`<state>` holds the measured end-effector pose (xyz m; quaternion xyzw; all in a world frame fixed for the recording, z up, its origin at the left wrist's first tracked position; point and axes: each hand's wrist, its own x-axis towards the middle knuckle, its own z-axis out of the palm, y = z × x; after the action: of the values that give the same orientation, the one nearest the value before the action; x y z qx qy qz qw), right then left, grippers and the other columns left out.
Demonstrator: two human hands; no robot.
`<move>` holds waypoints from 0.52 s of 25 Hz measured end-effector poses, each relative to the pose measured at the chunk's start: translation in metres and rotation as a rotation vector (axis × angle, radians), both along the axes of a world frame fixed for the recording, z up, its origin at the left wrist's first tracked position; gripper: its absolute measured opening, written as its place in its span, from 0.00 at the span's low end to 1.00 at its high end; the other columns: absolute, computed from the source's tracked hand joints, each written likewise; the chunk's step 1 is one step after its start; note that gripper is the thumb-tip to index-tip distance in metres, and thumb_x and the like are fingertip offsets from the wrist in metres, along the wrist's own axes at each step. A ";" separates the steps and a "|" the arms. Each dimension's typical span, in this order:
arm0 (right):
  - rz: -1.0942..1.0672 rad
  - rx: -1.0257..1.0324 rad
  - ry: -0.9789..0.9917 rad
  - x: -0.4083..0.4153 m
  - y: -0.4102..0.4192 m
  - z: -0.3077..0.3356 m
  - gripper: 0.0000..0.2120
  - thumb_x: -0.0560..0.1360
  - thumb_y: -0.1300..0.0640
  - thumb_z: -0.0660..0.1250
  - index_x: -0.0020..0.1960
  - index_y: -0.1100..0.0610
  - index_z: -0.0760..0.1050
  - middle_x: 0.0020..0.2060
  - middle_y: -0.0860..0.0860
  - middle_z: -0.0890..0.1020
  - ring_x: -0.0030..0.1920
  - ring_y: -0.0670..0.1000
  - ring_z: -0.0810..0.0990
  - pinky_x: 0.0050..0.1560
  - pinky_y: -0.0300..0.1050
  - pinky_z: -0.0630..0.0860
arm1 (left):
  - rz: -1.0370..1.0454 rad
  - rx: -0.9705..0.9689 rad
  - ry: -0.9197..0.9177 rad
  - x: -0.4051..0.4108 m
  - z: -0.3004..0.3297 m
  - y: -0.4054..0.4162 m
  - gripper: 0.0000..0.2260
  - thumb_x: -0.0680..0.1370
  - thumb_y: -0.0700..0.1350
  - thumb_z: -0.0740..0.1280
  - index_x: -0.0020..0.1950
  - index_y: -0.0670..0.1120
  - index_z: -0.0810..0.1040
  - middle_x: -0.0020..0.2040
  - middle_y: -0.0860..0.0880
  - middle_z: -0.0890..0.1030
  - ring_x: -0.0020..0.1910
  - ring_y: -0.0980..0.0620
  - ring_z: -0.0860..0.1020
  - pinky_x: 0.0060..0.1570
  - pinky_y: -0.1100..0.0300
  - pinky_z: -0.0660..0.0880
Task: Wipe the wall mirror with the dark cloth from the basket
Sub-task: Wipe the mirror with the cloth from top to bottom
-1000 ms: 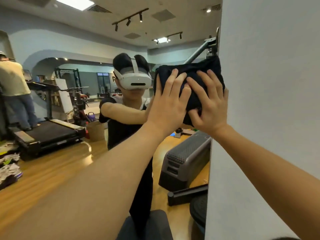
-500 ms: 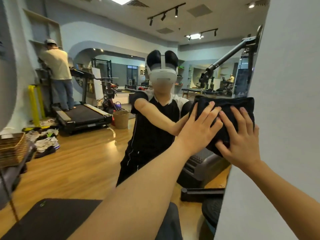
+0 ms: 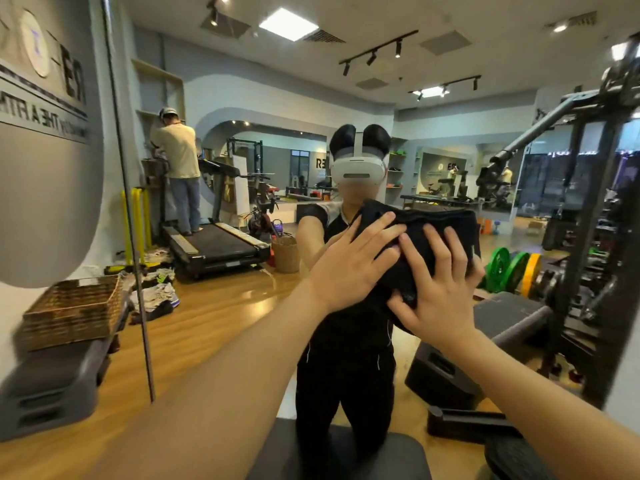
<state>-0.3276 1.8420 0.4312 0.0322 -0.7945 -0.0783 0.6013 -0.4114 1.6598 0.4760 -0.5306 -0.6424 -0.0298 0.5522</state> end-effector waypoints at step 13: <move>0.147 0.152 0.016 -0.104 -0.258 0.028 0.38 0.71 0.38 0.67 0.79 0.50 0.69 0.78 0.58 0.69 0.79 0.63 0.62 0.73 0.67 0.59 | 0.117 0.023 -0.103 -0.076 0.013 -0.280 0.19 0.82 0.47 0.67 0.69 0.40 0.69 0.74 0.36 0.67 0.80 0.37 0.60 0.78 0.43 0.61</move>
<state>-0.4318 1.5837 0.4590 0.1352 -0.7770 -0.0944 0.6076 -0.4877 1.3794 0.4886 -0.4836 -0.6996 -0.0320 0.5251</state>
